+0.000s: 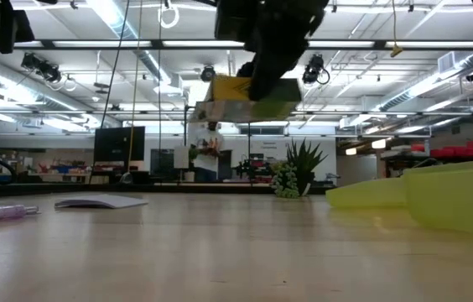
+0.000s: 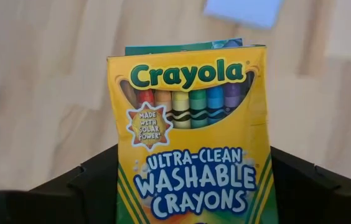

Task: Pack school essentials
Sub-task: Put the yellow crayon box into the yellow supply box

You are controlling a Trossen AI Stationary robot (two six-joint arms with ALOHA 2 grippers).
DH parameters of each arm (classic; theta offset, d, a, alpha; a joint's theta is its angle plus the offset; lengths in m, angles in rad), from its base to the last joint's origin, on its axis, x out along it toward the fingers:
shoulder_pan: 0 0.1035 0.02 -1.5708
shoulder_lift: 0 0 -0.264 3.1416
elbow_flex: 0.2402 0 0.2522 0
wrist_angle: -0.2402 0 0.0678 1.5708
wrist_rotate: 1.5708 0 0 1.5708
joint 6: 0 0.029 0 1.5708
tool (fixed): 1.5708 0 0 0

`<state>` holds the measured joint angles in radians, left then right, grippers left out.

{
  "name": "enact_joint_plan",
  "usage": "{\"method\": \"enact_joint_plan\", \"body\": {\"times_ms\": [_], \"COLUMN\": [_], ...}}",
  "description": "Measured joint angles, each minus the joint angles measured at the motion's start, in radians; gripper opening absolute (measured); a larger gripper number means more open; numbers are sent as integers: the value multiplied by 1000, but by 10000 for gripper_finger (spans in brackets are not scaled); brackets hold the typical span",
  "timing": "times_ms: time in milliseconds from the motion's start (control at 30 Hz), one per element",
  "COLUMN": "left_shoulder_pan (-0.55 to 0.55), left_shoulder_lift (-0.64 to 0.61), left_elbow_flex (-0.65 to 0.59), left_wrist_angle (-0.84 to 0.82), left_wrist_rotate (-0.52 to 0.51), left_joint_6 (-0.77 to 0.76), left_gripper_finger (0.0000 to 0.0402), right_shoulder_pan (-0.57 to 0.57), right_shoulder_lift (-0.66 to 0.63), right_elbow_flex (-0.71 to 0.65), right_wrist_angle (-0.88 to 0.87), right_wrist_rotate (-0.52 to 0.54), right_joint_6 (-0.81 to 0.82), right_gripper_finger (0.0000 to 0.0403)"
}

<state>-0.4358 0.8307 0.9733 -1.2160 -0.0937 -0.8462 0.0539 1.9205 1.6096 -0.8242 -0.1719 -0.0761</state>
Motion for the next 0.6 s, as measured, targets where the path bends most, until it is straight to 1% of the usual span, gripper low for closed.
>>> {"method": "enact_joint_plan", "body": {"times_ms": [233, 367, 467, 600], "left_shoulder_pan": [0, 0, 0, 0], "left_shoulder_lift": [0, 0, 0, 0], "left_elbow_flex": [0, 0, 0, 0], "left_wrist_angle": [-4, -4, -4, -4], "left_wrist_rotate": [-43, -71, -99, -137], "left_joint_6": [56, 74, 75, 104], "left_gripper_finger": [172, 172, 172, 172], "right_shoulder_pan": [100, 156, 203, 269], "right_shoulder_lift": [-15, -31, -61, -129], "right_elbow_flex": [0, -9, -50, -141], "right_wrist_angle": [-142, -189, -198, -186], "right_wrist_rotate": [0, 2, 14, 22], "right_joint_6": [116, 187, 244, 343], "right_gripper_finger": [324, 324, 324, 324]}}
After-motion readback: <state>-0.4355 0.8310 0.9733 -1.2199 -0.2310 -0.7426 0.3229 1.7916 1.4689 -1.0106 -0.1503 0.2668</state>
